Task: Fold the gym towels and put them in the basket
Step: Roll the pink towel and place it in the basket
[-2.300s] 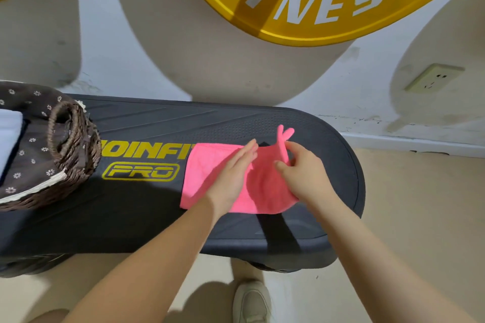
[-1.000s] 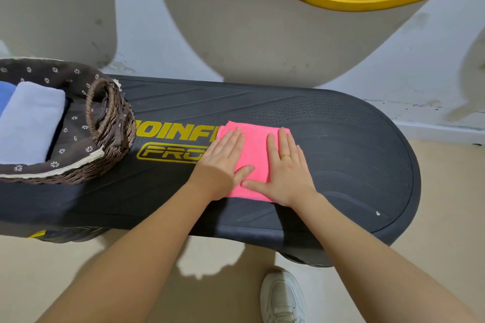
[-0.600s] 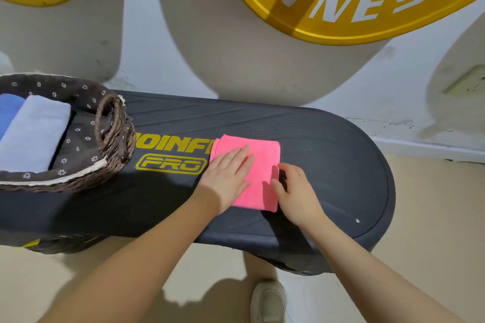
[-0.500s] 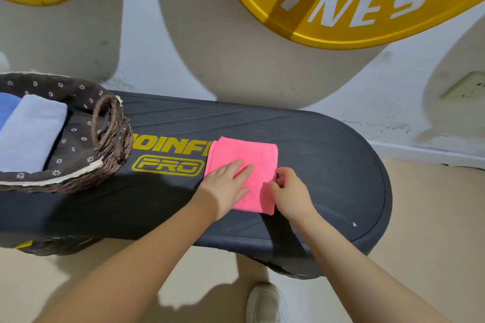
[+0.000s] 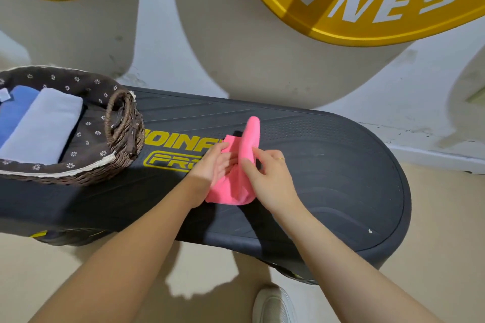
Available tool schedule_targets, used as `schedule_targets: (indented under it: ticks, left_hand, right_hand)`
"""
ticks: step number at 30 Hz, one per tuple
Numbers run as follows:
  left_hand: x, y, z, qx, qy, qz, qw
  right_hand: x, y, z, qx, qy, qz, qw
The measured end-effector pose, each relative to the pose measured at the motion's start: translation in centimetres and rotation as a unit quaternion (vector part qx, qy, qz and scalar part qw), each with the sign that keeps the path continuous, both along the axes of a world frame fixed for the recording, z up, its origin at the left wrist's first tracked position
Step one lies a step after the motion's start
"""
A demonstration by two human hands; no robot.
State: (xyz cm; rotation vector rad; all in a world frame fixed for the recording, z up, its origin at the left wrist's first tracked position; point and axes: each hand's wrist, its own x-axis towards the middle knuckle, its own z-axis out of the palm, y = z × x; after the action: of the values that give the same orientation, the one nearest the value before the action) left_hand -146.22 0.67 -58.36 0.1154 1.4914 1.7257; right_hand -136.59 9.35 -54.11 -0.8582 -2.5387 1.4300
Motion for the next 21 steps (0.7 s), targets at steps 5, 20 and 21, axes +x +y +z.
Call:
schedule_targets:
  ticks: [5,20,21]
  left_hand:
    - [-1.2,-0.7,0.1,-0.045,-0.026,-0.040,0.998]
    - [-1.4,-4.5,-2.5,-0.281,0.574,-0.305,0.706]
    - [-1.7,-4.5,-2.7,-0.279,0.564,-0.305,0.715]
  right_hand:
    - [-1.6,-2.0,0.4,0.112,-0.099,0.128,0.981]
    - [-1.7,-2.2,-4.8,0.216,-0.180,0.159,0.946]
    - [-2.1,-1.7,-4.8,0.201,-0.176,0.168,0.949]
